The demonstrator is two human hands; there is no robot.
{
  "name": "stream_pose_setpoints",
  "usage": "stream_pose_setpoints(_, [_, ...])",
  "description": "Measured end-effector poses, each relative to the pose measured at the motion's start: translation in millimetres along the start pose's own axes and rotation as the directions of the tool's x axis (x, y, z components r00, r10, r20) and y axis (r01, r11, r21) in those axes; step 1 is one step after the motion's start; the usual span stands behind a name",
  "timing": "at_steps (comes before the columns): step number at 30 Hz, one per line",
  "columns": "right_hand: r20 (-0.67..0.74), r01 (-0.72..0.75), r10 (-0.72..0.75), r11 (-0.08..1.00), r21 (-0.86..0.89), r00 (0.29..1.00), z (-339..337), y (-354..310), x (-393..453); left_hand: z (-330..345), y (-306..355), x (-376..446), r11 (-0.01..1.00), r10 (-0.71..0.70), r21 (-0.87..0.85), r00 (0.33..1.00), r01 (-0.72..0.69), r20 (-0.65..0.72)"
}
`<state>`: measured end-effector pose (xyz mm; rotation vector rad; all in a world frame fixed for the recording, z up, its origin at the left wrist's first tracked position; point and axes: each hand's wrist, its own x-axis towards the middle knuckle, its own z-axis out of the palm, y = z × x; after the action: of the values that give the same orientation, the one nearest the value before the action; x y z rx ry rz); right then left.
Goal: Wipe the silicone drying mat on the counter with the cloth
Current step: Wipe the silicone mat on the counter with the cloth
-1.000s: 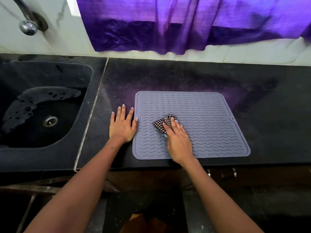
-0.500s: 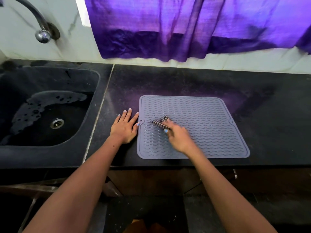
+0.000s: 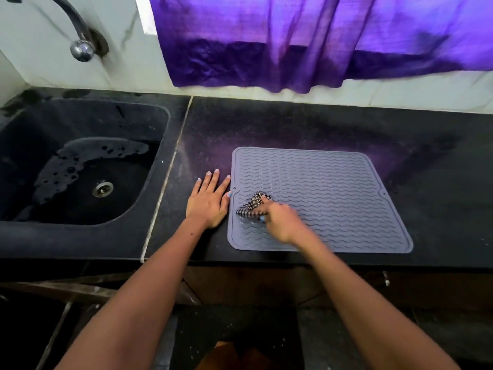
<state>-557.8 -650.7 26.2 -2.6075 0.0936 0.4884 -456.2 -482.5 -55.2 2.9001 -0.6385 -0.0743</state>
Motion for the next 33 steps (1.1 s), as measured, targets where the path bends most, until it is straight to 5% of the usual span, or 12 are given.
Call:
stream_pose_setpoints(2, [-0.033,-0.026,0.040,0.932,0.361,0.999,-18,6,-1,0,0,-1,1.000,0.003,-0.016,1.000,-0.003,-0.009])
stream_pose_setpoints(3, [-0.070,-0.026,0.059,0.916,0.399,0.996,-23,5,-2,0,0,-2,1.000,0.005,-0.017,1.000,-0.005,-0.013])
stream_pose_setpoints(6, [-0.137,0.013,-0.008,0.999,0.033,0.991,-5,-15,-8,-1,-1,-2,1.000,0.010,-0.024,1.000,-0.010,-0.015])
stream_pose_setpoints(10, [-0.132,0.083,-0.136,0.933,-0.350,0.982,52,-32,-17,0,-1,-1,1.000,0.012,-0.001,1.000,-0.012,-0.008])
stream_pose_setpoints(16, [-0.109,0.076,-0.136,0.899,-0.432,0.985,49,-32,-14,-1,-1,-1,1.000,0.009,-0.016,1.000,-0.009,0.002])
stream_pose_setpoints(19, [-0.007,0.071,-0.076,0.956,-0.283,0.997,17,-33,-1,-3,0,-4,0.998,0.000,-0.062,1.000,-0.002,-0.031])
stream_pose_setpoints(21, [0.028,0.028,-0.029,0.999,0.029,0.999,-6,-32,8,-3,2,-9,0.994,-0.027,-0.108,0.997,0.018,-0.076])
stream_pose_setpoints(23, [-0.104,-0.007,0.042,0.949,0.317,0.994,-17,-36,15,-3,4,-12,0.992,-0.057,-0.122,0.993,0.044,-0.107])
stream_pose_setpoints(24, [-0.221,-0.004,0.075,0.952,0.307,0.972,-16,-38,20,-3,5,-12,0.992,-0.066,-0.119,0.992,0.053,-0.108])
stream_pose_setpoints(27, [-0.413,-0.060,0.044,0.998,-0.026,0.910,12,-49,27,-3,4,-11,0.993,-0.069,-0.098,0.993,0.060,-0.096])
stream_pose_setpoints(33, [-0.279,-0.046,-0.052,0.942,-0.332,0.959,68,-43,32,-1,2,-10,0.996,-0.053,-0.079,0.995,0.046,-0.083])
